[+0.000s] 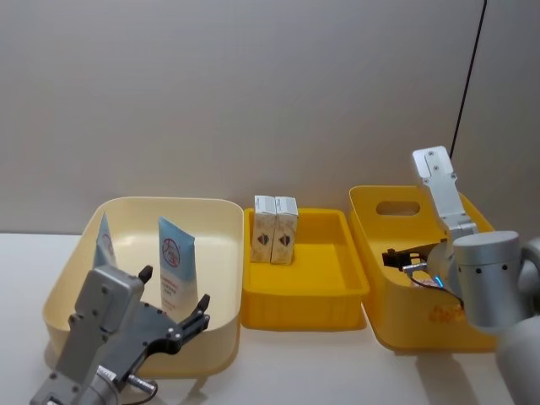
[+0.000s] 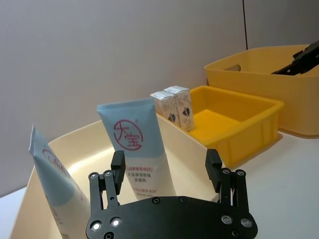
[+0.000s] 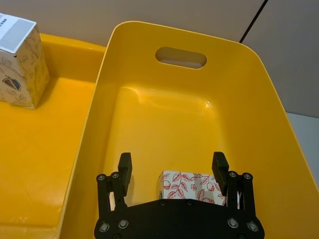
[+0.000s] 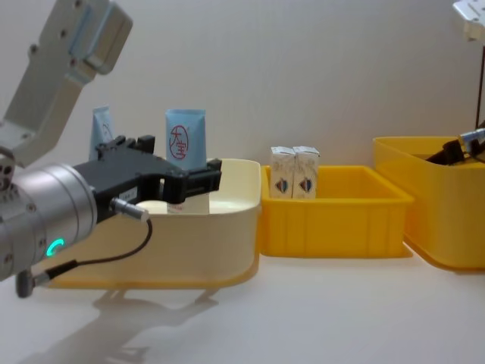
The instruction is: Bimanual collaborative sorting of washing and personal care products
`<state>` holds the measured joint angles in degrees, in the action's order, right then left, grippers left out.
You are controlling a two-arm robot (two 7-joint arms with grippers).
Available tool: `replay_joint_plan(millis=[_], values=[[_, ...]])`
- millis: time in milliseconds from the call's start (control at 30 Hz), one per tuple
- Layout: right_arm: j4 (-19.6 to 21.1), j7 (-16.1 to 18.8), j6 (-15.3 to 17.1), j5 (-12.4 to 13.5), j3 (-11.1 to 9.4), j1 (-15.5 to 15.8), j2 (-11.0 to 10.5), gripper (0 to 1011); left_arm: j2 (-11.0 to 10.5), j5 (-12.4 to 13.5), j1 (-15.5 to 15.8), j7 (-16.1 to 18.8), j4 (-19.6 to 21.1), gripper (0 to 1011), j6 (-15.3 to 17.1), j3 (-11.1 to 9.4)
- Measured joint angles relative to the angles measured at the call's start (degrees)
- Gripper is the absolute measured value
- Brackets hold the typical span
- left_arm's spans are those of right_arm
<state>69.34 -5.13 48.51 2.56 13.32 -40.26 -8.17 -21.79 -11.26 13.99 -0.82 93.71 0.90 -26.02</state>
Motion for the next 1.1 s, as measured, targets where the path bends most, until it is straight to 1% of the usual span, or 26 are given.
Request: replay_joint_plan(millis=[267, 533, 767, 900, 1033, 1100], values=[[-0.6, 0.2, 0.2, -0.1, 0.1, -0.3, 0.0, 1001, 0.0, 0.6, 1.3, -1.0, 2.0, 1002, 0.9, -0.1], [-0.9, 0.3, 0.3, -0.1, 0.1, -0.4, 0.0, 1001, 0.4, 0.3, 2.2, -2.1, 3.7, 1003, 1.6, 0.2], [-1.1, 0.4, 0.3, -0.1, 0.2, -0.4, 0.0, 1001, 1.3, -0.9, 2.8, -2.6, 4.9, 1004, 2.9, 1.2], [-1.2, 0.4, 0.4, -0.1, 0.2, -0.5, 0.0, 1001, 1.6, -1.2, 2.8, -2.6, 5.3, 1003, 3.6, 1.6], [-1.2, 0.4, 0.4, -0.1, 0.2, -0.5, 0.0, 1001, 1.6, -1.4, 2.2, -1.8, 6.1, 1003, 5.1, 2.6], [-1.2, 0.4, 0.4, -0.1, 0.2, -0.5, 0.0, 1001, 1.3, -1.5, 1.7, -1.4, 6.6, 1004, 6.1, 3.4]])
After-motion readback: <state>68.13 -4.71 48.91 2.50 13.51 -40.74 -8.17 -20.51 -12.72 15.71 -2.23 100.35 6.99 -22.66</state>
